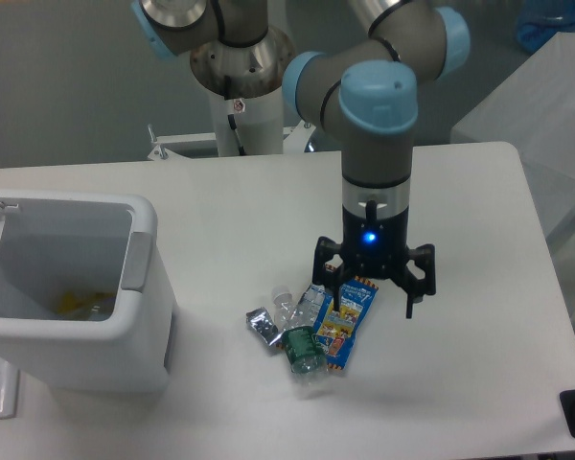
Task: Place the trash in the trash can
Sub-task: 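Lower the open gripper over the clear plastic bottle among the trash, then close the gripper around the clear plastic bottle's green label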
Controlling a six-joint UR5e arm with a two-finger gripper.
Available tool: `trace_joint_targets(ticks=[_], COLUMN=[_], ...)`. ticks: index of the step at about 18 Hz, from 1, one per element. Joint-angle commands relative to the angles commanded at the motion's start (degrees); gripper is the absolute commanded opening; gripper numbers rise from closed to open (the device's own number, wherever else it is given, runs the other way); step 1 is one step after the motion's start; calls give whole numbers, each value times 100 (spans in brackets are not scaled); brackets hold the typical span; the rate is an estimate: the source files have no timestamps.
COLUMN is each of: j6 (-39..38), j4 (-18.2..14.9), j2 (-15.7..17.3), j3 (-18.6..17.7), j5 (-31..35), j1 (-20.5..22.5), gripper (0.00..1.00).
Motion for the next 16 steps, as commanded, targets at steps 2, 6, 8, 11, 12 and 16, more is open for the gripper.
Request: trace_joint_targets(ticks=[2, 6, 8, 11, 12, 16], j6=[-9, 0, -9, -306, -403, -483], j4=[-9, -18, -18, -18, -9, -9], j2=[-141, -247, -317, -431, -458, -519], j3=[-26, -149, -167, -176, -158, -167], j5=[0, -35, -44, -44, -44, -44], j1=[-27, -79, -79, -106, -123, -132], gripper=[100, 100, 100, 100, 100, 100])
